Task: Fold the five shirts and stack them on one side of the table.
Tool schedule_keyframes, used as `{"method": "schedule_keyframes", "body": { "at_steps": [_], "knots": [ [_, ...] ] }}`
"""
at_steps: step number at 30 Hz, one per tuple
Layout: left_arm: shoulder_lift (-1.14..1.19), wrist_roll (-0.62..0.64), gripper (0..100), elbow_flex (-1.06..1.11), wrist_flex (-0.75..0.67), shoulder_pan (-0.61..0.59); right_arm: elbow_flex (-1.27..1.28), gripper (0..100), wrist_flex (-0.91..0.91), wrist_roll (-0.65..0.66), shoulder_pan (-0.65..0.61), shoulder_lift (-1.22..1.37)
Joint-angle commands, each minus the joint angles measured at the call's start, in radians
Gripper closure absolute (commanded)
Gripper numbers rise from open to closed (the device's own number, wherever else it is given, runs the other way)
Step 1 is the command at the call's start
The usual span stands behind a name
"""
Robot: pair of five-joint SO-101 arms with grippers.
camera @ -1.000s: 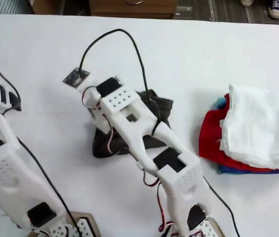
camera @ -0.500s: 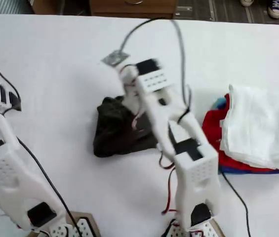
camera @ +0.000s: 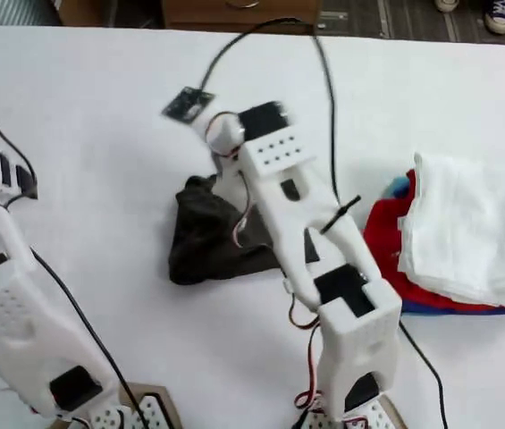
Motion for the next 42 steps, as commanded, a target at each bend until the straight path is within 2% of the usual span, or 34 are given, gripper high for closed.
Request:
{"method": "schedule_keyframes", "body": {
  "at_steps": [1, 5, 14, 16, 20, 22, 26, 30, 42],
  "knots": [
    [-0.068, -0.008, 76, -0.004, -0.009, -0.009, -0.034, 75.2, -0.082, 0.044, 0.005, -0.035],
    [-0.068, -0.034, 76, -0.004, -0.008, -0.009, -0.041, 69.6, -0.142, 0.166, 0.041, 0.088],
    [-0.069, -0.063, 76, -0.004, -0.008, -0.037, -0.140, 70.1, -0.136, 0.173, 0.110, 0.282],
    [-0.069, -0.063, 76, -0.004, -0.008, -0.037, -0.166, 75.8, -0.113, 0.173, 0.107, 0.291],
    [-0.069, -0.063, 76, -0.004, -0.008, -0.037, -0.255, 99.5, -0.039, 0.170, 0.116, 0.285],
    [-0.069, -0.063, 76, -0.004, -0.008, -0.037, -0.304, 96.4, 0.024, 0.170, 0.134, 0.271],
    [-0.068, -0.063, 76, -0.004, -0.009, -0.035, -0.325, 97.8, 0.067, 0.172, 0.168, 0.194],
    [-0.068, -0.063, 76, -0.004, -0.014, -0.035, -0.198, 97.8, 0.068, 0.173, 0.180, 0.097],
    [-0.068, -0.063, 76, -0.004, -0.017, -0.031, 0.416, 97.5, 0.044, 0.173, 0.183, -0.245]
  ]
}}
